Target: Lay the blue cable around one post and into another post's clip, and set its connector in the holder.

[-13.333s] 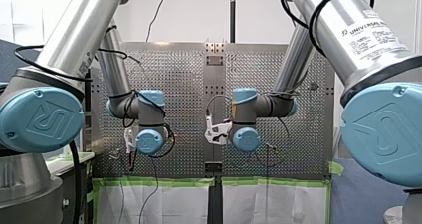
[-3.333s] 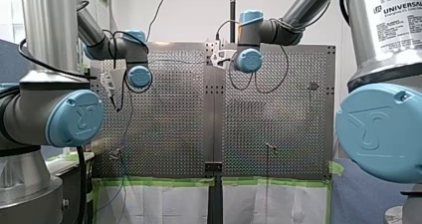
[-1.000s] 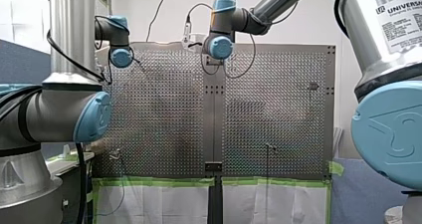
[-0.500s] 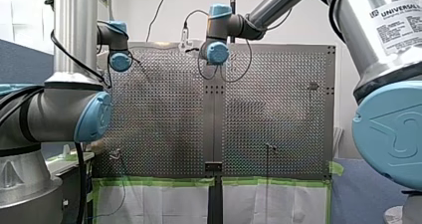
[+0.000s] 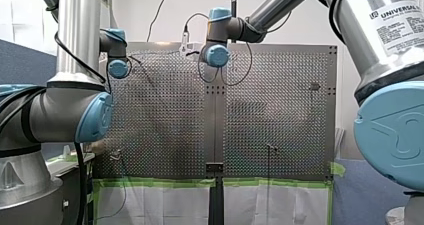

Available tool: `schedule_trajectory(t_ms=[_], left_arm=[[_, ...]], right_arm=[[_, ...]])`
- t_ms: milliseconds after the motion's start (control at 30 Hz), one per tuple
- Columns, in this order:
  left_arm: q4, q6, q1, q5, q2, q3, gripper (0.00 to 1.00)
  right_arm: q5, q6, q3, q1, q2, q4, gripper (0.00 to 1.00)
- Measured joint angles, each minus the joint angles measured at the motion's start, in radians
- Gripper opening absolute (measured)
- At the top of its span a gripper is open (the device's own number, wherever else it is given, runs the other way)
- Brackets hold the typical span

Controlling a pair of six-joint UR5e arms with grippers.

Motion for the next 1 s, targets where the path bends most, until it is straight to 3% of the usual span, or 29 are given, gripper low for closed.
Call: schedule_trajectory(t_ms=[533, 867, 1000], left_arm=[[0.013, -0.011, 0.008, 0.07, -0.071, 0.0, 0.09], [0.013, -0.017, 0.004, 0.082, -0.077, 0.0, 0.09], [0.012, -0.02, 0.002, 0.083, -0.077, 0.0, 0.09]], right_arm=[[0.03, 0.005, 0.0, -0.007, 0.071, 0.018, 0.0], [0.051, 0.007, 0.005, -0.018, 0.107, 0.072, 0.0], [0.064, 0.009, 0.024, -0.026, 0.116, 0.071, 0.0]])
